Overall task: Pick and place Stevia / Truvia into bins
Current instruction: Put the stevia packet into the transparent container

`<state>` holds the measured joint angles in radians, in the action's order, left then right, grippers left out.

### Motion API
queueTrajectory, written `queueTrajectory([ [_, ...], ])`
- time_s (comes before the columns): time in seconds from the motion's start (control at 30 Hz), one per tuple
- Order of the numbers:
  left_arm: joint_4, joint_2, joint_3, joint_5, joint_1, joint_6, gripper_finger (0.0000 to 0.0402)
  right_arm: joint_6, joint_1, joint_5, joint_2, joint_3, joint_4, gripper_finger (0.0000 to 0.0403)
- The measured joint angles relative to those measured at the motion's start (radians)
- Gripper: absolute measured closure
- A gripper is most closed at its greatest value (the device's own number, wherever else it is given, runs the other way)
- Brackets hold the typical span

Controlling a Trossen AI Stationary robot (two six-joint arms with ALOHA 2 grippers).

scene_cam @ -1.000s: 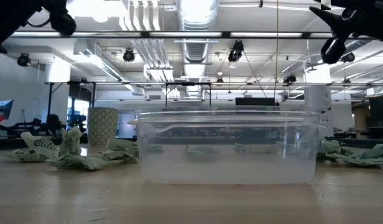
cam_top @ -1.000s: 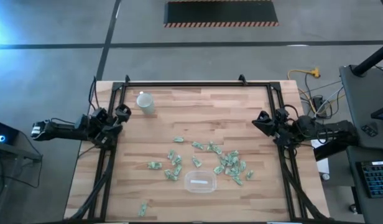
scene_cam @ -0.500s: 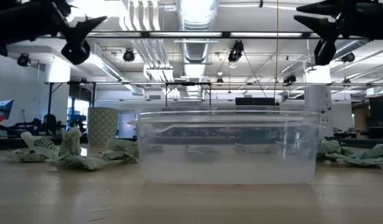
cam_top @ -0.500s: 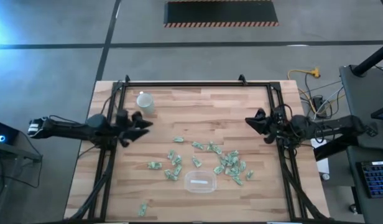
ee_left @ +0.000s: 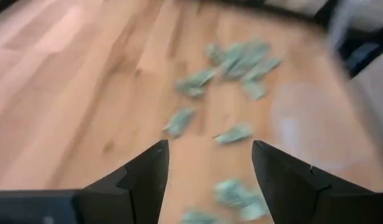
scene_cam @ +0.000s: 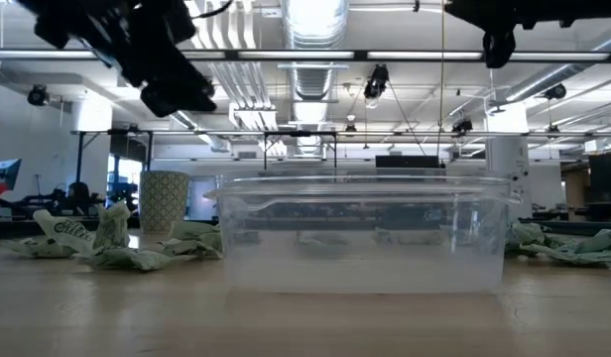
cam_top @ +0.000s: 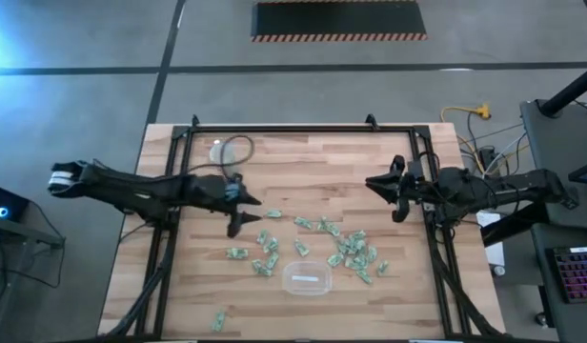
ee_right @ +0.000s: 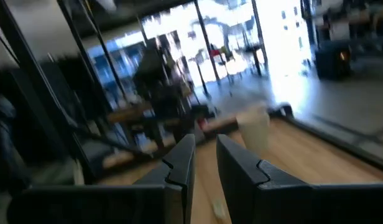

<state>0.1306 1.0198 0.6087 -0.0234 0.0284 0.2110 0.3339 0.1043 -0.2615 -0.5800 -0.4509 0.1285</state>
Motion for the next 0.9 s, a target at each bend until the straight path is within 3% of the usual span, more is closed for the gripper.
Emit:
queueTrajectory([
  [0.2, 0.037, 0.234, 0.078, -0.043, -0.002, -0.114, 0.0187, 0.012, 0.0, 0.002, -0.052, -0.104, -0.241, 0.0344],
  [0.53, 0.034, 0.525, 0.148, -0.071, -0.002, -0.117, 0.0187, 0.015, 0.0, 0.026, -0.085, -0.112, -0.281, 0.0344],
  [0.7, 0.034, 0.603, 0.166, -0.164, -0.003, -0.079, 0.0187, 0.053, 0.0, 0.03, -0.09, -0.104, -0.283, 0.0344],
  [0.9, 0.033, 0.634, 0.185, -0.182, -0.003, -0.063, 0.0187, 0.066, 0.001, 0.037, -0.089, -0.102, -0.282, 0.0344],
])
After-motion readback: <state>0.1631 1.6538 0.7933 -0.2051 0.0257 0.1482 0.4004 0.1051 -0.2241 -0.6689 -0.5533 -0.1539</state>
